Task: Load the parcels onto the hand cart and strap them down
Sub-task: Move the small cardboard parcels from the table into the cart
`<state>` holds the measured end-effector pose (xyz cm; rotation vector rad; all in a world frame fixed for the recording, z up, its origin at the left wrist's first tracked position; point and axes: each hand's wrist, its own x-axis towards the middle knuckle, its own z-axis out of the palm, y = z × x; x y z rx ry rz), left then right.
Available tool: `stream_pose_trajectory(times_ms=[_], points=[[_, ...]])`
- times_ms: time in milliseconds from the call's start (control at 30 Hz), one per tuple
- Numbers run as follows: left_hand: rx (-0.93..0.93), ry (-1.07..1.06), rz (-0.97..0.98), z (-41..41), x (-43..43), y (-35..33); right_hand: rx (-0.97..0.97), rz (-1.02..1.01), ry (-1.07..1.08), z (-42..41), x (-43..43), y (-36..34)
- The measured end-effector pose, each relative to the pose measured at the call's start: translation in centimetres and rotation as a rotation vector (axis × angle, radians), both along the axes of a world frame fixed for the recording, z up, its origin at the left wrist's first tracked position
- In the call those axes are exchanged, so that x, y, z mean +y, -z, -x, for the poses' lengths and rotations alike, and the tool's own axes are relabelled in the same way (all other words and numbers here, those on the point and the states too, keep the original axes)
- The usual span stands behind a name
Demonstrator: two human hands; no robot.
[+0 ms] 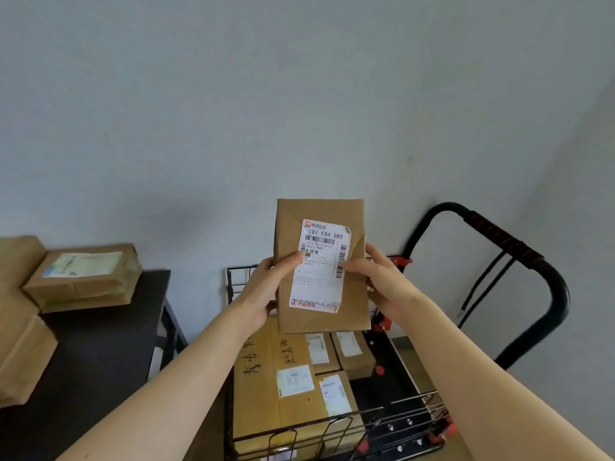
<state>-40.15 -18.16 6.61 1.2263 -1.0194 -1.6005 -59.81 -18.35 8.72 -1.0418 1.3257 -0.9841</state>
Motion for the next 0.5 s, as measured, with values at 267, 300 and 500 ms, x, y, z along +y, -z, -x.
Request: stream_pose_trajectory(times_ms=[267,300,500], points=[[-0.184,0.116,-0.099,4.6,-4.7,4.4,-0.097,-0.127,0.121,5.8,-3.8,5.9],[-0.200,0.134,-0.115,5.1,-5.6,5.1,-0.100,-0.137,0.143,6.3,-4.3,6.6],[-0.233,0.246,-0.185,8.9,-10.3,9.3,-0.035,-0.244,0.248,10.1,-7.4,11.0]])
